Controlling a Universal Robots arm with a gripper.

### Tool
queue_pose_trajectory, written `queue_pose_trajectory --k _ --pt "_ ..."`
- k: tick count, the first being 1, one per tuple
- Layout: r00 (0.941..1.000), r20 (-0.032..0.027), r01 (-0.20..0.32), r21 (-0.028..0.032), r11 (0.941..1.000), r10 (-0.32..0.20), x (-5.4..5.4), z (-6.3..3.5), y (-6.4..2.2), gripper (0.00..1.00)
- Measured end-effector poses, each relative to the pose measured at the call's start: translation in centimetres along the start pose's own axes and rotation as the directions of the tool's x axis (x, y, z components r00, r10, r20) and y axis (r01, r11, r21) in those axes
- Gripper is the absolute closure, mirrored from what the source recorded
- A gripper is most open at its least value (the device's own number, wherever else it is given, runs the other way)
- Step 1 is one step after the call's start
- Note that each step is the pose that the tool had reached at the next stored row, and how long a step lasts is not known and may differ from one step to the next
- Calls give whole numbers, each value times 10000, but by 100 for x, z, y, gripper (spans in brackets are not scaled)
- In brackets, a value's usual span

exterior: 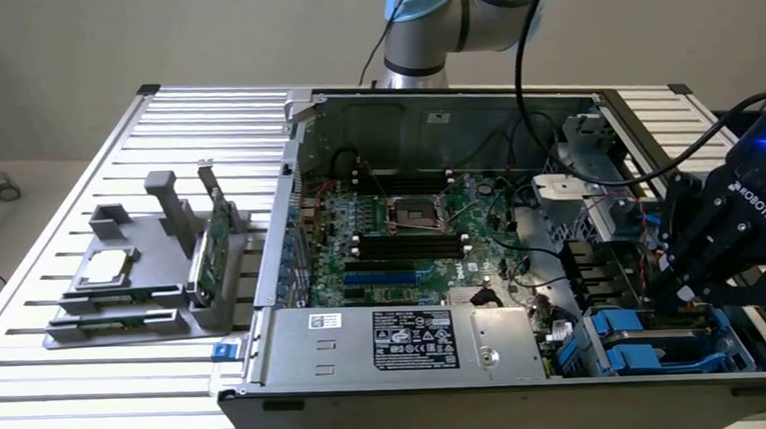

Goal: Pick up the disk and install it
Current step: 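Insert the first disk wire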

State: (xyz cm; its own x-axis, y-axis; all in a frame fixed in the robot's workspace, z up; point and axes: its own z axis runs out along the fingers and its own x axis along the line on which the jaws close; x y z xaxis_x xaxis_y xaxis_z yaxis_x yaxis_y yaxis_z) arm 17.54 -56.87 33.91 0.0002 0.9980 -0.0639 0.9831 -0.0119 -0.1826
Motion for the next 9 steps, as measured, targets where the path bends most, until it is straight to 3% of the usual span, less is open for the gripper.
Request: queue_pose_trajectory --k 9 --pt "10000 0 2 1 10000 -2 -21 14 3 84"
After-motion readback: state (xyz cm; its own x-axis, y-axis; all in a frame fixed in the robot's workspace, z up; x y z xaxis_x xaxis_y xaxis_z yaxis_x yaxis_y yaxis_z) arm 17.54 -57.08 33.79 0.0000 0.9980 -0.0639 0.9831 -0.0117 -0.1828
